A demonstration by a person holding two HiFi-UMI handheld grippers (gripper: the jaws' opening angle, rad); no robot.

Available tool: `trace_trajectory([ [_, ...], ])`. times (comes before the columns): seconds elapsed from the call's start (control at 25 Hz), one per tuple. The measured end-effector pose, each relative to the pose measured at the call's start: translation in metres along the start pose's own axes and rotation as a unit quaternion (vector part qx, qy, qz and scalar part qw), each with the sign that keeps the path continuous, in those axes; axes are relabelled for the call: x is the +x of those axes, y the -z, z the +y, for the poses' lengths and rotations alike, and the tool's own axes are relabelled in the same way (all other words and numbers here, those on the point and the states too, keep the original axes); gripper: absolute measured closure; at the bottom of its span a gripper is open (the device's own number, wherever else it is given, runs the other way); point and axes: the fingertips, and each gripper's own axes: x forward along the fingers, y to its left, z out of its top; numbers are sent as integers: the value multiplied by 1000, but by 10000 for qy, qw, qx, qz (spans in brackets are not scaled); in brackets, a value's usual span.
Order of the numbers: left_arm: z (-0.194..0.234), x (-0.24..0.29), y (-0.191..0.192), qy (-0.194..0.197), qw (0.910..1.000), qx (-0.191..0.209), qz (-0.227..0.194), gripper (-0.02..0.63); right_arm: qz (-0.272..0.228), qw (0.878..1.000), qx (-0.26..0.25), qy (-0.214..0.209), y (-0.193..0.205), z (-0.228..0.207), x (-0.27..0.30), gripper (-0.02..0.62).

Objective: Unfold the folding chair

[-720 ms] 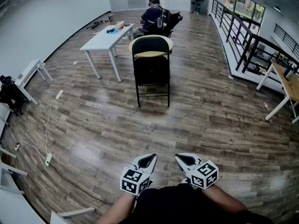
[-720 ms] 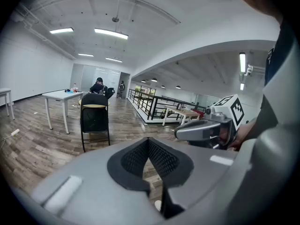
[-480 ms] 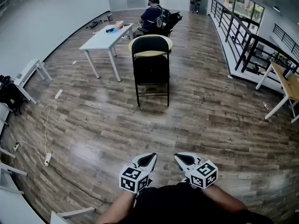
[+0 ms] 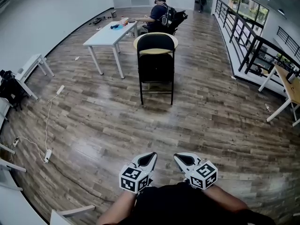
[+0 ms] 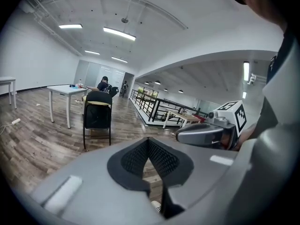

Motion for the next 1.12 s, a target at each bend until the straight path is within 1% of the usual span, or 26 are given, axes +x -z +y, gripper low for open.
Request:
trace_trajectory([
  [0.48, 41, -38, 2, -138, 9999, -36, -91, 598, 25, 9996, -251, -149, -13, 34, 42, 600],
  [0.72, 57, -64, 5, -154, 9996, -88, -230, 598, 119, 9989, -403, -208, -11, 61, 61, 600],
  [0.92, 76, -82, 13, -212, 9993, -154, -249, 598, 134, 9984, -503, -217, -12, 79, 78, 600],
  [1.12, 94, -103, 13, -301, 9990, -129, -315, 598, 132, 9980, -549, -280, -13, 100, 96, 600],
])
